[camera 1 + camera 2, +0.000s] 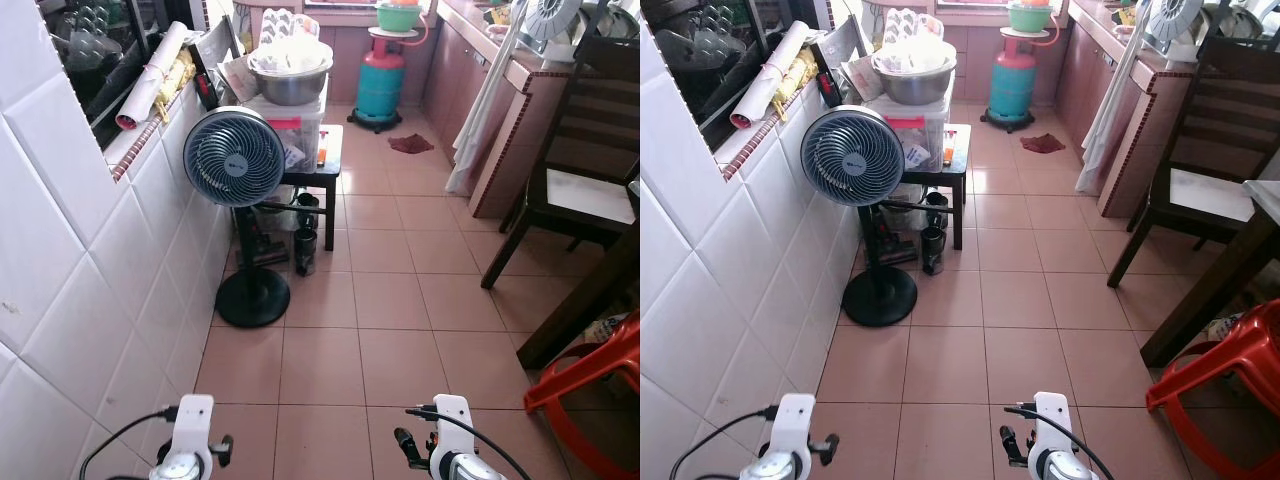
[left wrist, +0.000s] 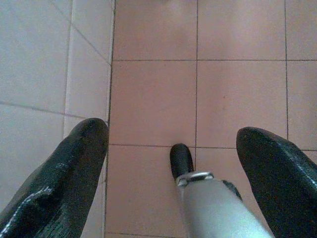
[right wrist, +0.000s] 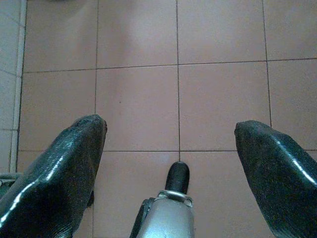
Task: Setting the table
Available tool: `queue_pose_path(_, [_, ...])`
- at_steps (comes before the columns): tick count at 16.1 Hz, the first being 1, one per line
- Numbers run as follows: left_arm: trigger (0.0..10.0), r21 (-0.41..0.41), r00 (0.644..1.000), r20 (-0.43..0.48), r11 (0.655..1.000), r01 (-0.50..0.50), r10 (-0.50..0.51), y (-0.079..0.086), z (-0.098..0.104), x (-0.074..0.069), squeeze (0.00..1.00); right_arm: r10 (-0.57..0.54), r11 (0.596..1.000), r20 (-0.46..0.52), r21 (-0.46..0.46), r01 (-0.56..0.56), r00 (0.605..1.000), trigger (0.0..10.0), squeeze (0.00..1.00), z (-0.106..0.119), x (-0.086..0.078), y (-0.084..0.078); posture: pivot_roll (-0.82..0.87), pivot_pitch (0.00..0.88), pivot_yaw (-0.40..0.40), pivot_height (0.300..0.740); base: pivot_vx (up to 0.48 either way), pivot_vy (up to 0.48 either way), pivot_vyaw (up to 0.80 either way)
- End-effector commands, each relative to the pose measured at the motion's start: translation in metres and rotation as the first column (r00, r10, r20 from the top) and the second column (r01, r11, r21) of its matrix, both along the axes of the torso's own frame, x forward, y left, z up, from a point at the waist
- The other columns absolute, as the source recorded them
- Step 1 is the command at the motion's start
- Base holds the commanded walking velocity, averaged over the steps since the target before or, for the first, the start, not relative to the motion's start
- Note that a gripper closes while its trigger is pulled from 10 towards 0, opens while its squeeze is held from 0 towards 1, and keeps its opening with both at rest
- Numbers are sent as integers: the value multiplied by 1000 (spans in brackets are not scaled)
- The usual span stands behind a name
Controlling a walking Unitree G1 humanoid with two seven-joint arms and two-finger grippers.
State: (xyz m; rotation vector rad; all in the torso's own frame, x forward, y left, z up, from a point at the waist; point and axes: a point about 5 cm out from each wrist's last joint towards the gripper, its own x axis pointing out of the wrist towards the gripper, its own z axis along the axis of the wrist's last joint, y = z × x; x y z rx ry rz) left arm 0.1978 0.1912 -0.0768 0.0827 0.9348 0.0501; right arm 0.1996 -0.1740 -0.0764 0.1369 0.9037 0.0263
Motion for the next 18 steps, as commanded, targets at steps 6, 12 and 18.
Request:
queue_pose_path(6, [10000,8,996,33,996,87,-87,-9,9,19,0,-59,998,37,15,59,998,10000,0,7,16,11,22,0,10,740,0,0,0])
queue_pose_path(12, [10000,17,992,28,992,124,-124,-10,11,22,0,-12,1000,51,10,11,999,10000,0,10,22,22,30,0,12,740,0,0,0])
queue_pose_path(18, [10000,19,992,18,992,122,-122,-9,9,19,0,4,1000,41,-2,-4,999,10000,0,10,21,22,35,0,10,740,0,0,0])
